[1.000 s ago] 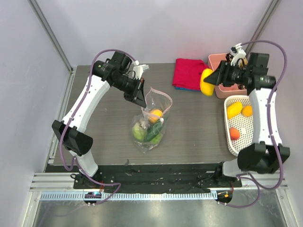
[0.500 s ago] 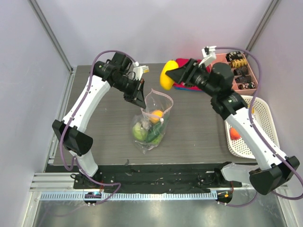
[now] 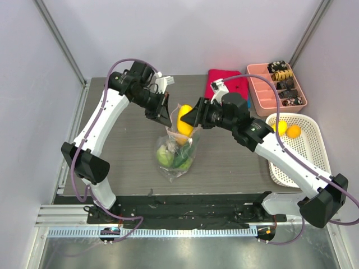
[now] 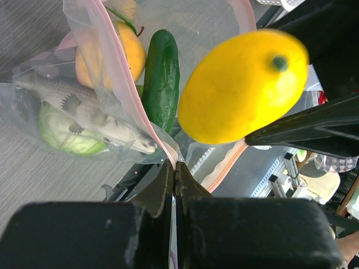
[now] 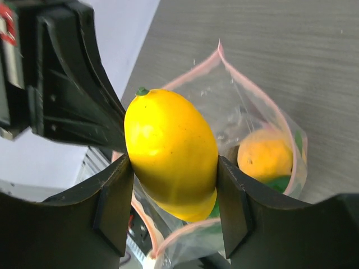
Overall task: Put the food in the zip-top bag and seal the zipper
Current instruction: Place the fake fruit in the zipper food storage bag, then pick up the fake fruit from the bin.
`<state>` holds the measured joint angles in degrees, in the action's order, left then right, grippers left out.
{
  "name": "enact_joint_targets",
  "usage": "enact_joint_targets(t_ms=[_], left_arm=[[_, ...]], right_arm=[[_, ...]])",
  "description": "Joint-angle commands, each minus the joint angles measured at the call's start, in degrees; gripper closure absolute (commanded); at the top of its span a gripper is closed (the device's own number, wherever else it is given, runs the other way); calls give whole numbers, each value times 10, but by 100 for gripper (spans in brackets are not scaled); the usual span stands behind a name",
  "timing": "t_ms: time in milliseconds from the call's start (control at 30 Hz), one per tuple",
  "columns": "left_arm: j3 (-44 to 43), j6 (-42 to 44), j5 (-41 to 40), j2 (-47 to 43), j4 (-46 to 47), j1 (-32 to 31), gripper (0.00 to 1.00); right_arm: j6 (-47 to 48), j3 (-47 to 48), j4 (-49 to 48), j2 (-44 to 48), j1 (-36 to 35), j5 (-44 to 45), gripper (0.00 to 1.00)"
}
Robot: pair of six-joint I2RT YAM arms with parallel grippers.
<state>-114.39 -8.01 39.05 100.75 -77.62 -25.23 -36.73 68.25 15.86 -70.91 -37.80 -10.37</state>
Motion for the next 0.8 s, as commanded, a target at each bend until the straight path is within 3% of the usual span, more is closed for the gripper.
enact_joint_targets(t_ms=[0,100,300,367,500,633,767], left_arm=[[-23,2,13,-18,-23,4,100],[-26,1,12,-19,-23,4,100],[-30,2,12,-23,-25,4,100],[-31,2,12,-23,-25,4,100],[-33,5,13,-24,-28,5,100],[-33,10,14,-26,-31,5,100],[-29,10,15,-28,-28,5,100]], right_arm=[[44,34,53,3,-14,-50,54],[76,90,114,-15,-15,-67,26],[148,192,212,-29,6,-44,12],[162,205,237,-30,34,-55,10],[225,243,312,-57,179,-164,9],[378,258,417,-80,308,-150,9],[499,213,482,-85,439,-131,9]])
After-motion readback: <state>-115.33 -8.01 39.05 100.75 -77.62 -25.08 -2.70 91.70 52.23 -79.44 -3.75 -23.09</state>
